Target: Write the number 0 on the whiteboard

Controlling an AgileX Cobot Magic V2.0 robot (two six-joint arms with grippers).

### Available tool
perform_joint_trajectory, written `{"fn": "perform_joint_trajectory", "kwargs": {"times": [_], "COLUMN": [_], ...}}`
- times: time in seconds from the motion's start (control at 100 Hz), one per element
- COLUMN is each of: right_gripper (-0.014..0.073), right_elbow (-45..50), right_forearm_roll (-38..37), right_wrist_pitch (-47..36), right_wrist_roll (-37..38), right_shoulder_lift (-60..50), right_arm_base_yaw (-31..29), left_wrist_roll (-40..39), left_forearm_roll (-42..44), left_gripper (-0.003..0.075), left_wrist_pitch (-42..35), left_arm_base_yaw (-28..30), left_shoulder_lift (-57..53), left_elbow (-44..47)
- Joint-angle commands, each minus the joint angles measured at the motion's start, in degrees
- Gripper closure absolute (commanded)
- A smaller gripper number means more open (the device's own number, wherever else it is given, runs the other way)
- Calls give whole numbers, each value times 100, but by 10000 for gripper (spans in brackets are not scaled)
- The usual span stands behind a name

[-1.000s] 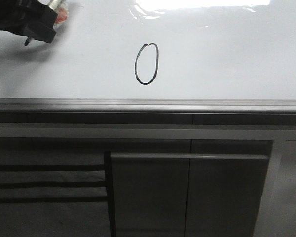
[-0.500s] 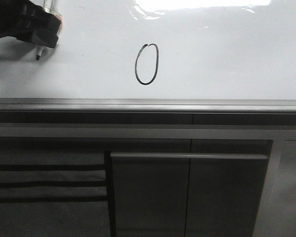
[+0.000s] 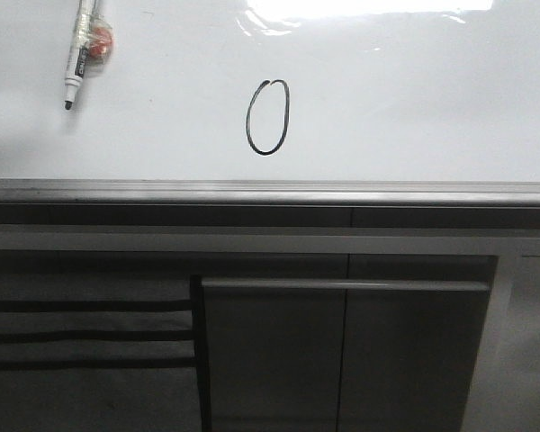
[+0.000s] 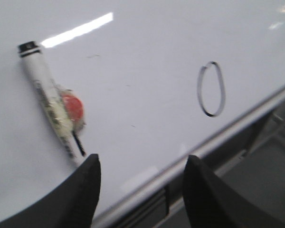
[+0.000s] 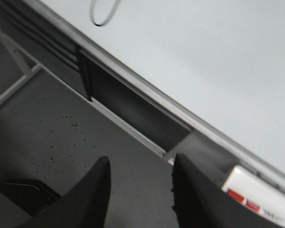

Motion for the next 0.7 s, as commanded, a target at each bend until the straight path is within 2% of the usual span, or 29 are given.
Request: {"fn": "perform_joint_trajectory", "kwargs": {"times": [0.0, 0.06, 0.15, 0.22, 0.31, 0.38, 0.5, 0.64, 0.69], "right_gripper": [326, 326, 332, 379, 474, 550, 662, 666, 666], "right_elbow": [-46, 202, 764, 1262, 1872, 2286, 2919, 3630, 3870], "right_forearm_roll": [-671, -852, -891, -891, -891, -891, -891, -838, -537], "right_wrist_pitch": [-57, -163, -704, -1298, -2105, -2660, -3541, -4335, -4536], "right_wrist_roll": [1240, 1785, 2083, 2088, 2077, 2077, 2040, 2102, 2320], "right_shoulder_lift": [-334, -627, -1167, -1630, -2250, -2701, -3365, -3852, -3923], "right_arm_base_yaw": [-122, -203, -310, -331, -331, -331, -331, -331, -331], "left_wrist_roll": [-382, -1029, -2053, -2451, -2585, -2585, -2585, -2585, -2585], "left_forearm_roll": [276, 704, 1335, 1535, 1533, 1533, 1512, 1376, 1161], "left_gripper": [356, 356, 356, 358, 386, 430, 577, 737, 741], "left_wrist_pitch": [707, 1105, 1133, 885, 445, -32, -1380, -2991, -3452], "left_arm_base_yaw": [-2, -2, -2, -2, -2, -2, -2, -2, -2], "left_shoulder_lift": [-721, -1155, -1767, -2276, -2916, -3359, -3985, -4412, -4480], "left_elbow": [-174, -174, -28, 276, 892, 1440, 2396, 3308, 3555]}}
